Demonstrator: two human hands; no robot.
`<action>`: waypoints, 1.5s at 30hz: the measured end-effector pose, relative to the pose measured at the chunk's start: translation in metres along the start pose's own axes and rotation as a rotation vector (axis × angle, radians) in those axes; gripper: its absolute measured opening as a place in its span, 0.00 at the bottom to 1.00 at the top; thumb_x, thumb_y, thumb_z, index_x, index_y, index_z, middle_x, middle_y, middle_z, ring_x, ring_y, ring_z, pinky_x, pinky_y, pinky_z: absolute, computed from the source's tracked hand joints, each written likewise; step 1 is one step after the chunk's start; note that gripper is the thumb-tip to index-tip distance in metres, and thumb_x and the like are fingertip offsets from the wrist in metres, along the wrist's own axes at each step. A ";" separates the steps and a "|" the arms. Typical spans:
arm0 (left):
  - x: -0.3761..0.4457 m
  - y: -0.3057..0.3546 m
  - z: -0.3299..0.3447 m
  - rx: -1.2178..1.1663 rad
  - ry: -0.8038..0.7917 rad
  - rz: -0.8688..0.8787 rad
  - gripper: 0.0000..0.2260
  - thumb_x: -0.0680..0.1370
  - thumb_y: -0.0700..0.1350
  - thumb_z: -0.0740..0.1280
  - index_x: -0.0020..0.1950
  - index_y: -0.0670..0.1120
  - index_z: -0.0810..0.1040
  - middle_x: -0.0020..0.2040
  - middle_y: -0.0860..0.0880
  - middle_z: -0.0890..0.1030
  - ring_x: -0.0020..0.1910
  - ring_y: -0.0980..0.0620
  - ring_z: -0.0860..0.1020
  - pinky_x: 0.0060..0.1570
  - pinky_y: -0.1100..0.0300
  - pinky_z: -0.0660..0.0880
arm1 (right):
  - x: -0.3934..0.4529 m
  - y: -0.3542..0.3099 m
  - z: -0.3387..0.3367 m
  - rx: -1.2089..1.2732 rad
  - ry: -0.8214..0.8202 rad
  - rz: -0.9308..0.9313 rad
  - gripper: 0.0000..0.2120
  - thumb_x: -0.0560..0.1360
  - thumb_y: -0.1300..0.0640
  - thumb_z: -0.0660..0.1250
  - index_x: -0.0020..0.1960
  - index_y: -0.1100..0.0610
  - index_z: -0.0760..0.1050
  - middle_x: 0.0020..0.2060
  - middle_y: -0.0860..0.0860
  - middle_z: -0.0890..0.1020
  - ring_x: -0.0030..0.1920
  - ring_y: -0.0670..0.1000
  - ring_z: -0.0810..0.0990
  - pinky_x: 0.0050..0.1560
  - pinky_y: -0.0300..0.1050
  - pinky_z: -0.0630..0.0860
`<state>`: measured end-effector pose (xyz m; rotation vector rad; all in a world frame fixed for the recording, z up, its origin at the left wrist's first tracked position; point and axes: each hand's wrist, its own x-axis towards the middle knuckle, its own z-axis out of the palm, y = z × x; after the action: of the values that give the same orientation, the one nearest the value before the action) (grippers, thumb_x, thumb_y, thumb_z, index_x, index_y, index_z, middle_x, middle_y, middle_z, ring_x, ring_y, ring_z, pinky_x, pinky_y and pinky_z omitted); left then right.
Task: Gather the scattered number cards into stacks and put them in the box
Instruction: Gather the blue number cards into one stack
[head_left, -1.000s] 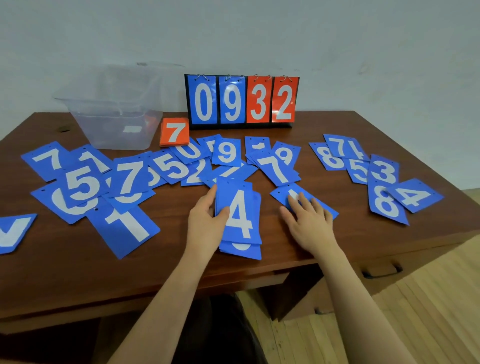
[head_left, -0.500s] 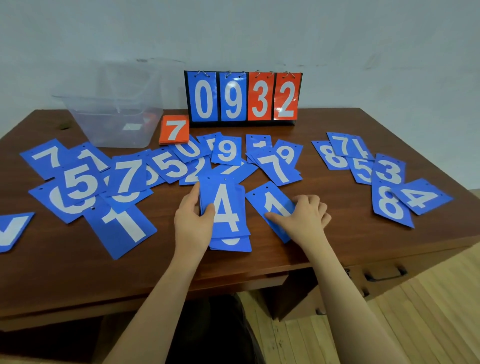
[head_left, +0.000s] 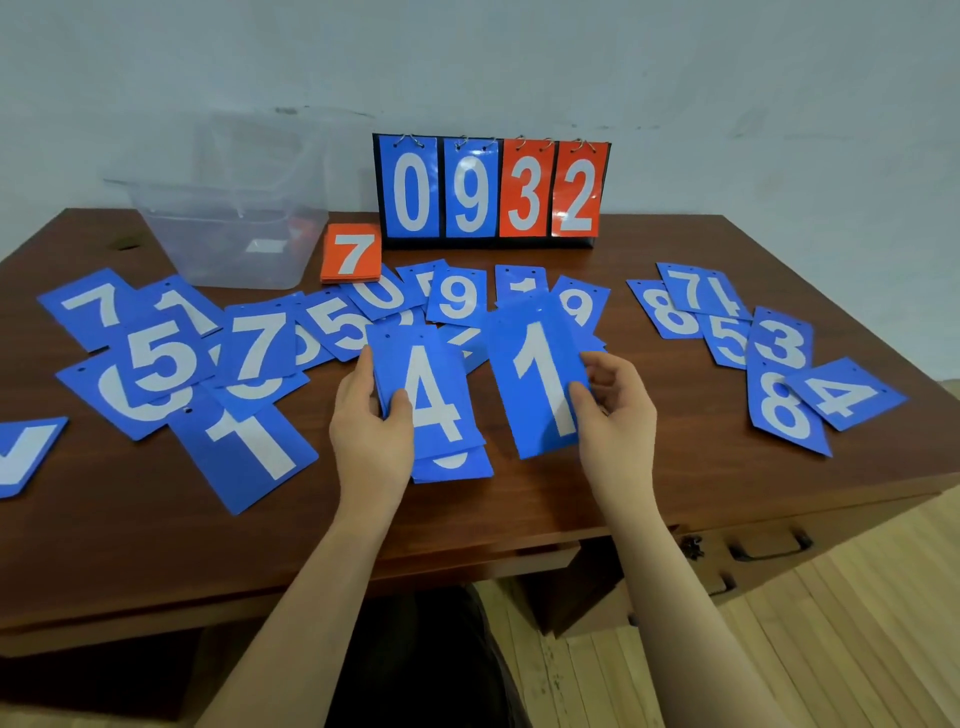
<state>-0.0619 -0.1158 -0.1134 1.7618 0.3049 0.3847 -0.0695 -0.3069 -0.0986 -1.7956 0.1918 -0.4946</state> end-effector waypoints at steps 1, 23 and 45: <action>-0.001 0.002 0.000 -0.017 -0.012 0.008 0.25 0.79 0.41 0.62 0.74 0.51 0.60 0.64 0.55 0.69 0.55 0.58 0.73 0.44 0.58 0.79 | -0.002 -0.002 0.004 0.069 0.012 0.020 0.13 0.77 0.63 0.64 0.57 0.49 0.74 0.51 0.46 0.77 0.52 0.43 0.76 0.47 0.36 0.76; 0.081 0.019 0.072 -0.188 -0.112 0.029 0.26 0.77 0.42 0.65 0.73 0.52 0.62 0.60 0.56 0.71 0.54 0.59 0.76 0.48 0.57 0.80 | 0.106 0.034 0.034 -0.630 -0.056 0.124 0.23 0.75 0.47 0.65 0.67 0.55 0.70 0.65 0.53 0.68 0.66 0.55 0.65 0.69 0.53 0.56; 0.117 -0.011 0.085 -0.029 -0.023 0.034 0.24 0.79 0.44 0.63 0.74 0.51 0.60 0.69 0.50 0.68 0.64 0.51 0.71 0.55 0.50 0.78 | 0.132 0.019 0.080 0.158 0.060 0.026 0.14 0.77 0.58 0.66 0.61 0.48 0.70 0.49 0.47 0.77 0.51 0.42 0.79 0.43 0.39 0.80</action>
<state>0.0800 -0.1414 -0.1305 1.7432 0.2518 0.3910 0.0852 -0.2918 -0.1029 -1.6240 0.2119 -0.5308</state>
